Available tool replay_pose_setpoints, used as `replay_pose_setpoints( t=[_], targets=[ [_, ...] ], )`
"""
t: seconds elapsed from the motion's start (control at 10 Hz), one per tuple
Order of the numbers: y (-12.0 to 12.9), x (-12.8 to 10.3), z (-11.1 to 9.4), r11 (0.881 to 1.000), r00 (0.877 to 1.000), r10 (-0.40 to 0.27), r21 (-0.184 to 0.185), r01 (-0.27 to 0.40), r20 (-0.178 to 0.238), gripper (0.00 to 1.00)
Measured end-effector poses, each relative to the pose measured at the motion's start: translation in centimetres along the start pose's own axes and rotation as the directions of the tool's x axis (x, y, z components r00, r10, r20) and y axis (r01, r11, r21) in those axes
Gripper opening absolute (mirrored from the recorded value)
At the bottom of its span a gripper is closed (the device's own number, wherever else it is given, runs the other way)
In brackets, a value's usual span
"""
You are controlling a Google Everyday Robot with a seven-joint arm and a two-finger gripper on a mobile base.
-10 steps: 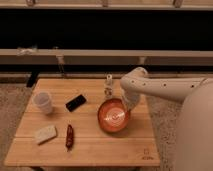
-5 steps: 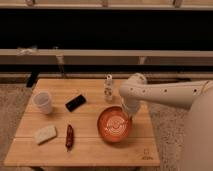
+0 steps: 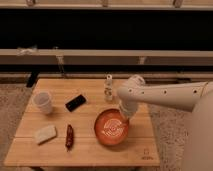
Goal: Drag the ceramic bowl in a circle
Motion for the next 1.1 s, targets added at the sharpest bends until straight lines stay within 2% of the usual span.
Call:
replay_pose_setpoints(
  t=[0.1, 0.2, 0.4, 0.7, 1.1],
  targets=[
    [0.9, -0.8, 0.1, 0.999, 1.0, -0.019, -0.025, 0.019, 0.004, 0.75],
    [1.5, -1.6, 0.1, 0.998, 0.999, -0.034, -0.048, 0.034, 0.007, 0.79],
    [2.7, -3.2, 0.2, 0.995, 0.998, -0.065, -0.077, 0.066, 0.011, 0.8],
    [1.9, -4.7, -0.4, 0.993, 0.998, -0.06, -0.097, 0.063, 0.032, 0.8],
    [1.5, -4.9, -0.7, 0.992, 0.998, -0.05, -0.112, 0.055, 0.041, 0.8]
  ],
)
